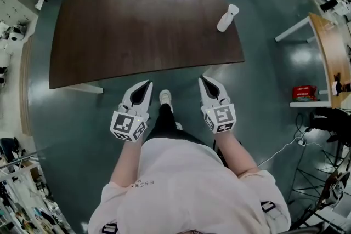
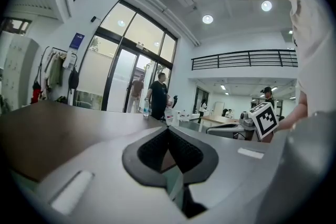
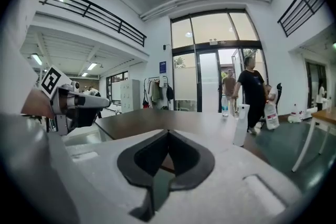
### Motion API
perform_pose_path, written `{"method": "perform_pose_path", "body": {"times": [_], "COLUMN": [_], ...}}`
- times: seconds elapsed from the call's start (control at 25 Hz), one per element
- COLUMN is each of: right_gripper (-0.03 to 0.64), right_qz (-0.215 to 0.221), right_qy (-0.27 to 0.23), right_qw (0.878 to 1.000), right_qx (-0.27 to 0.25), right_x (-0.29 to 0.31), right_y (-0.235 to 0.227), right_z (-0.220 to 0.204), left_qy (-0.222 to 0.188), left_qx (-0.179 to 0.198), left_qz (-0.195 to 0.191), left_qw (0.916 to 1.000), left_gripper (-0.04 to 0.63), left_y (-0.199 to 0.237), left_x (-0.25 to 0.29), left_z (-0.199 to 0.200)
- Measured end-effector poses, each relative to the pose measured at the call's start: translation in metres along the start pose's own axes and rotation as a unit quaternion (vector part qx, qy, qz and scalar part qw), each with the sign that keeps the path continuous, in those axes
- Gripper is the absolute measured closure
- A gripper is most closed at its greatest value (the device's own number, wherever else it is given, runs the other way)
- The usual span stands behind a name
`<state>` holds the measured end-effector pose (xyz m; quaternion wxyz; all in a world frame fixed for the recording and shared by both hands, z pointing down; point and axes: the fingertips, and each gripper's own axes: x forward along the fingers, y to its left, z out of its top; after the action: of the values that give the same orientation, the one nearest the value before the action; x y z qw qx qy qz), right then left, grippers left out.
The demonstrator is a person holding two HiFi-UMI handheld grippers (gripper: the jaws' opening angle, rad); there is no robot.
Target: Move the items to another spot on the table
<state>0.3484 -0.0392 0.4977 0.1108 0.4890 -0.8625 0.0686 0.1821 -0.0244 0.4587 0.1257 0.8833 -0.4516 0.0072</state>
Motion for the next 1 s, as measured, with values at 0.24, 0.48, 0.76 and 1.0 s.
{"method": "perform_pose_path", "body": {"times": [0.24,0.48,0.76,1.0], "right_gripper": [0.63,0.63,0.63,0.63], "right_qz": [0.042,0.07,0.059,0.04], "right_qy": [0.003,-0.002,-0.008,-0.017], "right_qw": [0.999,0.997,0.998,0.999], "right_qx": [-0.005,-0.011,-0.005,-0.002], "right_x": [-0.013,-0.007,0.003,0.005], "right_y": [0.06,0.117,0.185,0.234], "right_z": [-0.001,0.007,0.016,0.021], "left_qy": [-0.013,-0.025,-0.015,-0.023], "left_qx": [-0.006,-0.011,-0.01,0.001], "left_qz": [0.042,0.058,0.038,0.015], "left_qw": [0.999,0.9979,0.9991,0.9996], "left_gripper": [0.58,0.58,0.58,0.58], "left_y": [0.001,0.02,0.049,0.07], "left_x": [-0.069,-0.113,-0.17,-0.208], "left_z": [-0.003,-0.001,0.002,0.01]}}
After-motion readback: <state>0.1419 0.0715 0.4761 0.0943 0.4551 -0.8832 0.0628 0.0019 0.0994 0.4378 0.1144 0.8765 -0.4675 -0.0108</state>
